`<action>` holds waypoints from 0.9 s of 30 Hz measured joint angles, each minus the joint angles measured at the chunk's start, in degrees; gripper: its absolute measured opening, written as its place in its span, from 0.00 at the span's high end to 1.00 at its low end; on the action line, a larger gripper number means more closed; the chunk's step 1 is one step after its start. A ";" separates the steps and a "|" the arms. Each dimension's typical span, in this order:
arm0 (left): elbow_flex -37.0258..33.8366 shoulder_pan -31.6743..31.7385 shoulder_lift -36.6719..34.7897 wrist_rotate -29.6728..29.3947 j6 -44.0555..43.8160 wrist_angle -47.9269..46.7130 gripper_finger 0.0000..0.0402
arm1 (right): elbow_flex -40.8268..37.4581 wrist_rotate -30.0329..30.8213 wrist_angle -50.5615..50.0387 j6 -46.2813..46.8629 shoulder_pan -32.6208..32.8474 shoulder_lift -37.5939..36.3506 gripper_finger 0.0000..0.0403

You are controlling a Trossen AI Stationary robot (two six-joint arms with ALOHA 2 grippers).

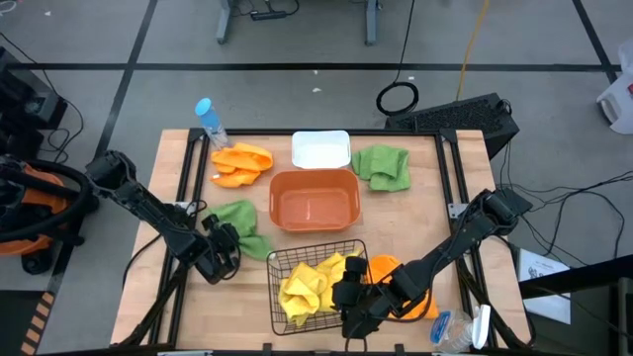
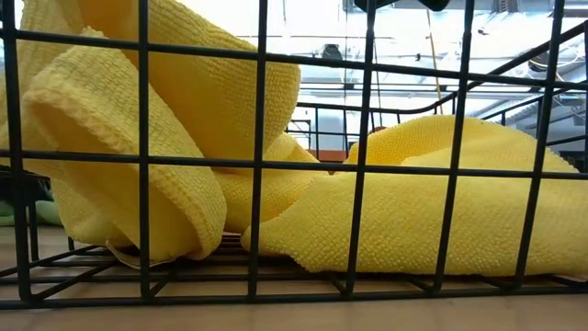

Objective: Sort microfiber towel by color & place in baskets
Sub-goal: Put the left green microfiber cloth into the orange bin

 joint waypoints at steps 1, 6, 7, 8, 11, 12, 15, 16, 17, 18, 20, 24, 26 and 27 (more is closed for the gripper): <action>0.12 0.00 0.00 -0.02 -0.40 -0.12 0.93 | 0.00 0.02 0.00 -0.02 0.00 0.00 0.46; 0.48 0.00 -0.66 -1.40 -3.98 -0.65 0.96 | 0.00 0.03 0.00 -2.60 0.00 0.00 0.46; 0.89 0.00 -0.85 -1.54 -4.42 -1.44 0.96 | 0.00 -0.03 0.02 -3.51 0.00 0.00 0.46; 1.50 -0.01 -1.20 -1.69 -4.51 -2.45 0.96 | 0.00 -0.06 0.00 -4.47 0.00 0.00 0.46; 4.31 -0.07 -2.76 -3.03 -4.50 -5.61 0.98 | 0.00 -0.08 0.00 -7.83 0.00 0.00 0.46; 5.68 -0.07 -3.47 -3.97 -4.50 -7.30 0.98 | 0.00 -0.08 -0.01 -8.95 0.00 -0.03 0.46; 10.65 -0.10 -5.83 -7.65 -4.48 -14.56 0.98 | -0.07 0.60 -0.35 -12.02 -0.23 -0.66 0.46; 12.72 -0.09 -6.62 -9.14 -4.55 -17.59 0.98 | -0.06 1.74 -0.49 -12.96 -0.33 -1.09 0.46; 14.85 -0.09 -7.34 -10.49 -4.61 -20.87 0.98 | -0.07 3.15 -0.92 -13.81 -0.47 -1.53 0.46; 17.00 -0.09 -7.98 -11.63 -4.63 -24.10 0.98 | -0.07 4.68 -1.31 -14.71 -0.62 -2.06 0.46; 21.45 -0.07 -9.03 -14.33 -4.58 -29.70 0.98 | -0.05 8.43 -2.15 -17.15 -0.78 -3.23 0.46; 29.53 -0.07 -10.23 -21.82 -1.67 -35.95 0.98 | -0.04 17.07 -2.95 -23.54 -1.15 -5.95 0.46; 32.88 -0.01 -10.36 -26.32 2.93 -35.76 0.98 | -0.04 21.35 -2.83 -27.70 -1.49 -7.39 0.46; 34.27 0.23 -10.38 -28.13 5.90 -35.40 0.98 | -0.04 23.13 -2.67 -29.83 -1.81 -8.03 0.46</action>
